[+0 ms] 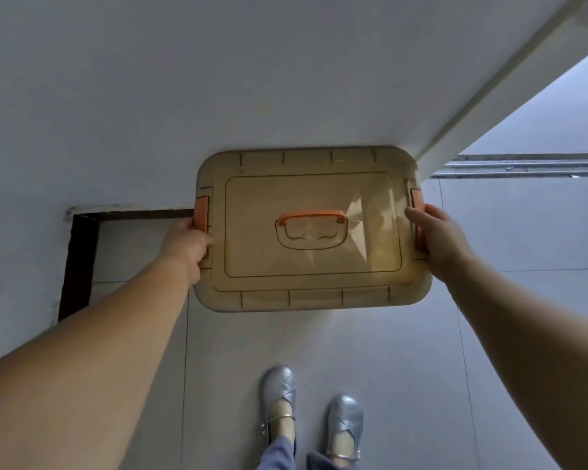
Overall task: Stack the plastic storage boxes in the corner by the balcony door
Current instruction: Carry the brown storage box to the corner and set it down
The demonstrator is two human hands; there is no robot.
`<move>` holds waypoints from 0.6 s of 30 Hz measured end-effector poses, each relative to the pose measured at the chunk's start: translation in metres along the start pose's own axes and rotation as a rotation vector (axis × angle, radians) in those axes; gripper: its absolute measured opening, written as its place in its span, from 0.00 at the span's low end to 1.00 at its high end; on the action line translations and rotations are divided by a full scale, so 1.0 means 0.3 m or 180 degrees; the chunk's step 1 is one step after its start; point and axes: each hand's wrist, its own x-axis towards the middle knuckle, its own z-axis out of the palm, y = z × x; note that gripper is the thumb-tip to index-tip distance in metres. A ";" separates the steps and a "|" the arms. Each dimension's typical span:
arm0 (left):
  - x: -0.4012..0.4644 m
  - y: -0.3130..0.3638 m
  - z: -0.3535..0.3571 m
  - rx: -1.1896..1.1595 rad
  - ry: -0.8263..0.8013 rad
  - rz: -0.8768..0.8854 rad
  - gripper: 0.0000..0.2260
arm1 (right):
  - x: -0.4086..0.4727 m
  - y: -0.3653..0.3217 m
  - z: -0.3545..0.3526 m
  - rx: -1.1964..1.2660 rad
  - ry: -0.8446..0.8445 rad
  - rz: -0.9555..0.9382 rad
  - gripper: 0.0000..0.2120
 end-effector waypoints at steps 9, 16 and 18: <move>-0.069 -0.108 0.017 0.0211 0.0965 0.0165 0.28 | -0.069 0.103 -0.007 -0.0392 0.0834 0.0091 0.29; -0.137 -0.214 0.040 0.0190 0.1086 0.0545 0.20 | -0.124 0.135 0.018 -0.0569 0.0995 -0.0124 0.22; -0.141 -0.203 0.031 -0.0014 0.1109 0.0467 0.19 | -0.135 0.134 0.011 -0.0570 0.0860 -0.0140 0.22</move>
